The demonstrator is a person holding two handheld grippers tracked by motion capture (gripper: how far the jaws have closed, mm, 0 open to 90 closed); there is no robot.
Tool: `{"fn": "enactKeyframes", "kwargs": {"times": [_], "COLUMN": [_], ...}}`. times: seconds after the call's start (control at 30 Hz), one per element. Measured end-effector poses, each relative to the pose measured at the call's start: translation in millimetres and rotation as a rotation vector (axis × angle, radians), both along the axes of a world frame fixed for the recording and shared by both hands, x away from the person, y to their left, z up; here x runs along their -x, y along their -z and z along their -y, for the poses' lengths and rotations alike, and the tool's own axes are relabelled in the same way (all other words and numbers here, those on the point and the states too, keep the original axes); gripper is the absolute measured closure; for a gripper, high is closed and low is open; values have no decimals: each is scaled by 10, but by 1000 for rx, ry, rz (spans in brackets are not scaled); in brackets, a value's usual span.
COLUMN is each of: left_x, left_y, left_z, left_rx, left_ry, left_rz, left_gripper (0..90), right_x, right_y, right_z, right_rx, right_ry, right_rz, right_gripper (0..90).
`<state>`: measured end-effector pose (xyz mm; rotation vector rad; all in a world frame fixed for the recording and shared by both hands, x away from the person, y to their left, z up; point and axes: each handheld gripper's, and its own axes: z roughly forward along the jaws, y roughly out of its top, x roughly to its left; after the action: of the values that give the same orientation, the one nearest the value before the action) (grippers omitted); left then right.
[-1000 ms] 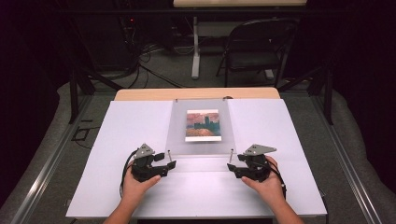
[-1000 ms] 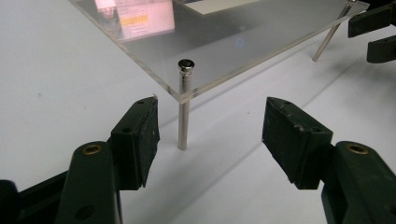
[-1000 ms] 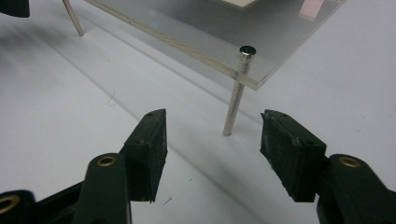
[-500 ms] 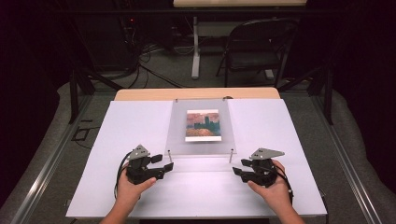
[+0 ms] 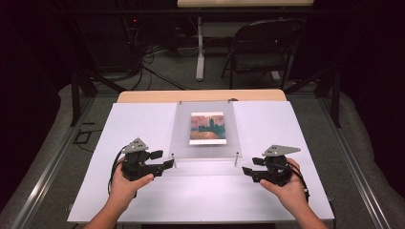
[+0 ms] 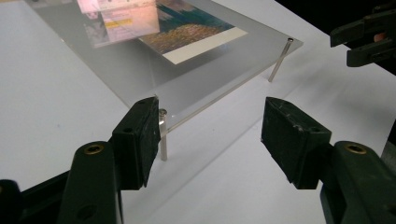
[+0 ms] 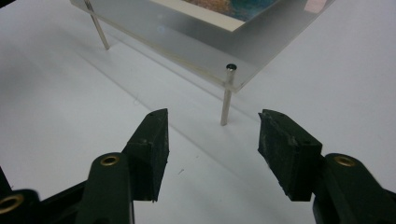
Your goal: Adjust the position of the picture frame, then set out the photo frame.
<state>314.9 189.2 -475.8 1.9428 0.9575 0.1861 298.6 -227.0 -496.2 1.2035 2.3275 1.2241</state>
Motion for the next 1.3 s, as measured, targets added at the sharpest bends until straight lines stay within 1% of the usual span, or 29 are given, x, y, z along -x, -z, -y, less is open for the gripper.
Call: {"fn": "enactKeyframes", "kwargs": {"times": [0.07, 0.13, 0.17, 0.3, 0.4, 0.47, 0.53, 0.6, 0.63, 0.7, 0.77, 0.8, 0.83, 0.93, 1.0, 1.03, 1.1, 1.2, 1.3], "left_x": [-19, -43, -63, -174, -288, -374, -457, -538, -577, -651, -741, -790, -842, -1002, -1115, -1153, -1256, -1417, -1583], "left_y": [-21, -31, -33, -30, -44, -57, -67, -78, -81, -92, -110, -124, -145, -230, -302, -321, -365, -400, -390], "left_z": [2, 11, 14, 34, 35, 44, 49, 57, 67, 78, 92, 101, 109, 133, 151, 157, 173, 199, 219], "left_rx": [9, 20, 11, 15, -2, 3, 5, 3, 4, 13, 16, 19, 10, 6, -9, -10, -8, -16, -35], "left_ry": [11, 7, 1, -19, -44, -60, -67, -79, -93, -100, -108, -115, -120, -126, -136, -138, -144, -155, -181], "left_rz": [-5, -11, -14, -39, -37, -38, -52, -55, -59, -69, -76, -80, -86, -103, -94, -96, -101, -122, -146], "left_gripper": [381, 393, 397, 397, 393, 392, 391, 391, 390, 390, 390, 390, 391, 396, 399, 399, 399, 398, 399], "right_x": [-24, -49, -66, -172, -255, -338, -414, -493, -535, -611, -707, -755, -809, -975, -1096, -1176, -1285, -1485, -1653], "right_y": [-66, -108, -125, -171, -185, -197, -207, -219, -228, -237, -252, -266, -280, -361, -424, -454, -493, -540, -550], "right_z": [19, 34, 41, 54, 48, 48, 43, 28, 21, 2, -17, -29, -39, -63, -70, -73, -77, -88, -116], "right_rx": [6, 14, 16, 30, 29, 30, 20, 14, 18, 28, 42, 48, 56, 67, 63, 53, 47, 47, 54], "right_ry": [2, 2, 3, 6, 17, 24, 30, 34, 33, 38, 42, 44, 43, 52, 62, 67, 74, 102, 130], "right_rz": [6, 6, 5, 0, -9, -17, -29, -40, -45, -49, -47, -54, -50, -53, -59, -62, -77, -92, -103], "right_gripper": [423, 423, 423, 410, 403, 400, 399, 399, 399, 399, 399, 400, 400, 401, 402, 402, 401, 407, 422]}}
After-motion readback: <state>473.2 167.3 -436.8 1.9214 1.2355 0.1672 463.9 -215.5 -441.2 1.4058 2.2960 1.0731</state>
